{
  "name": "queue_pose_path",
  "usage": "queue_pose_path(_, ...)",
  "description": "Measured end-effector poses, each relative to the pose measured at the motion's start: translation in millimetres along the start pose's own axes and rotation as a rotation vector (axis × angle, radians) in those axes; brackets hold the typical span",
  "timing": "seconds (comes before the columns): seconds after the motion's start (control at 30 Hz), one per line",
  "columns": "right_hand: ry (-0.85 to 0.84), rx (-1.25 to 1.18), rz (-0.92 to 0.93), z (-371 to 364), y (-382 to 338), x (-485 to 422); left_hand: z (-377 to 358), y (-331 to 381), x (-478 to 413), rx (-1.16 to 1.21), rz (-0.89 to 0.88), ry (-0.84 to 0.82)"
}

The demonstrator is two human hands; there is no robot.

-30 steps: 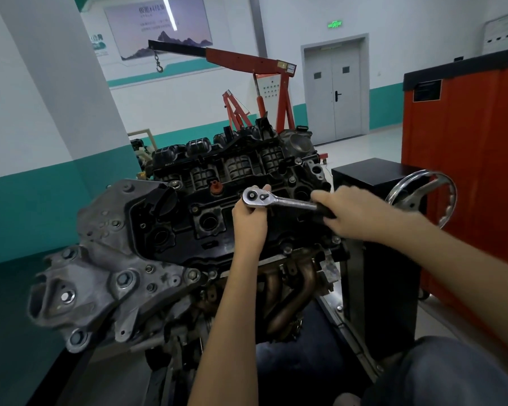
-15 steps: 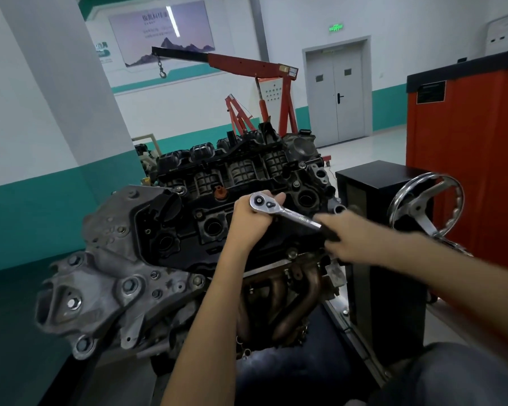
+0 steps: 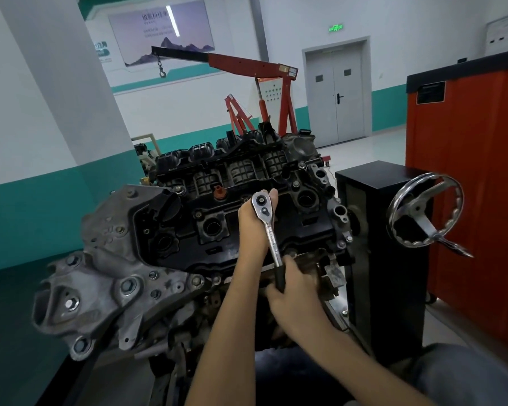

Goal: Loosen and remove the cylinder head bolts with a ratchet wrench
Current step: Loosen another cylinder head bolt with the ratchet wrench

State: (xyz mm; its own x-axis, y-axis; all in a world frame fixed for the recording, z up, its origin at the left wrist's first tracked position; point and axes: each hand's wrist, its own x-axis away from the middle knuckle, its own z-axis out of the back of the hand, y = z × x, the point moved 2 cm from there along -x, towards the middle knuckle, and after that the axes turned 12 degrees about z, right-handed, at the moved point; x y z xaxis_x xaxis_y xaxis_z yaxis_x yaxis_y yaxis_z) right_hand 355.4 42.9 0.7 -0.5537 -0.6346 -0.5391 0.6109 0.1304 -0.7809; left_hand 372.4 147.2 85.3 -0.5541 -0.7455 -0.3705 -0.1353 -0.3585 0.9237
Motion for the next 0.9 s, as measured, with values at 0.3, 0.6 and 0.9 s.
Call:
queue_pose_path(0.3,-0.564,0.722,0.323,141.8,-8.7,-87.1,10.4,1.5,-4.8,-0.067,0.015,-0.181)
queue_pose_path(0.6,-0.185,0.374,0.159,78.6,10.4,-21.1,-2.1,-0.6,8.5,0.087,0.004,-0.023)
queue_pose_path(0.9,-0.23,0.172,0.127,48.1,7.4,-12.7,6.7,0.5,-0.2,-0.008,0.022,-0.114)
